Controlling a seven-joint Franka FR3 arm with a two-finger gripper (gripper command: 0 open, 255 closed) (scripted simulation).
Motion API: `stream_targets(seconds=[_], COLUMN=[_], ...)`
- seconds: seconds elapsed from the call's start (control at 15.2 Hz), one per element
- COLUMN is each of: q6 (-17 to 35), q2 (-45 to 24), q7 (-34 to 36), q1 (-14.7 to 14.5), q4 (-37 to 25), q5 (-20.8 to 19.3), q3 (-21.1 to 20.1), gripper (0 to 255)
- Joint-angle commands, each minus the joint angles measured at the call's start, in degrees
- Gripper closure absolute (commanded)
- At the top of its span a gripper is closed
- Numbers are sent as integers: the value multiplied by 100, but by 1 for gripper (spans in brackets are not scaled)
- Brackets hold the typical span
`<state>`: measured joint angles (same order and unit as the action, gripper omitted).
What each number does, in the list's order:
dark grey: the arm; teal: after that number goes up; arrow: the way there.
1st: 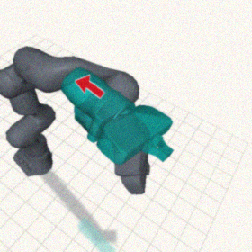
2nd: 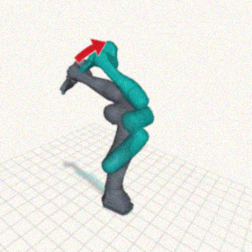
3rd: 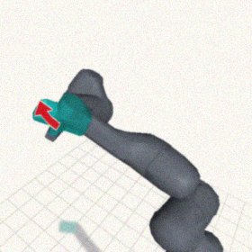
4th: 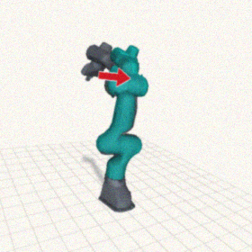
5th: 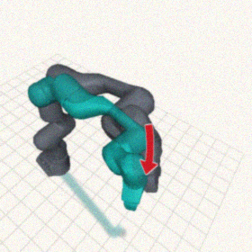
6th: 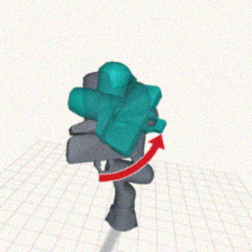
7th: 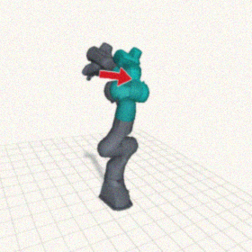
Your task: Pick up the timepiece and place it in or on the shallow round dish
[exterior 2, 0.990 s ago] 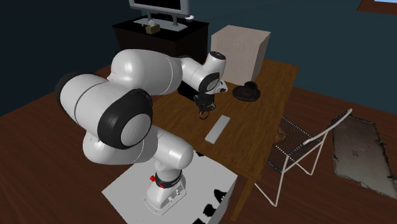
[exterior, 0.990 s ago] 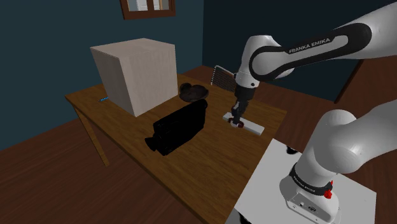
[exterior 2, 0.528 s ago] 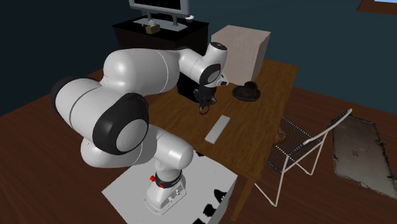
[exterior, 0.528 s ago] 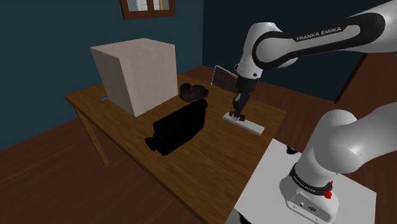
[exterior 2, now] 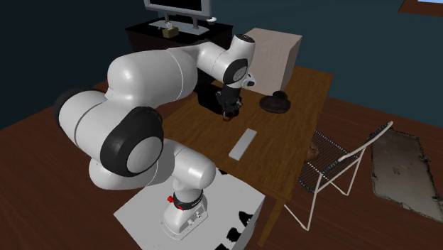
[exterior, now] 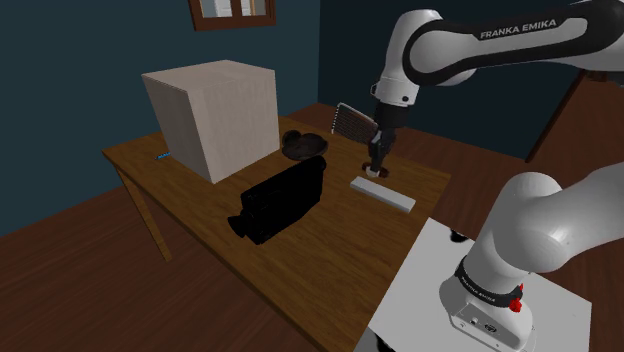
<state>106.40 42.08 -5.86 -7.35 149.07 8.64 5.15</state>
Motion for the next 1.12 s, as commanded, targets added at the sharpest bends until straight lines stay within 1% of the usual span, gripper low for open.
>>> stream_targets(seconds=[0.0, 0.33, 0.66, 1.06], q6=[-162, -528, -283, -259], q2=[24, 38, -1173, -2563], q7=[29, 94, -190, -519], q1=[0, -5, -21, -45], q4=[-137, -494, -1417, -2722], q5=[-6, -16, -47, 42], q3=[-3, -8, 231, 493], gripper=[255, 255, 255, 255])
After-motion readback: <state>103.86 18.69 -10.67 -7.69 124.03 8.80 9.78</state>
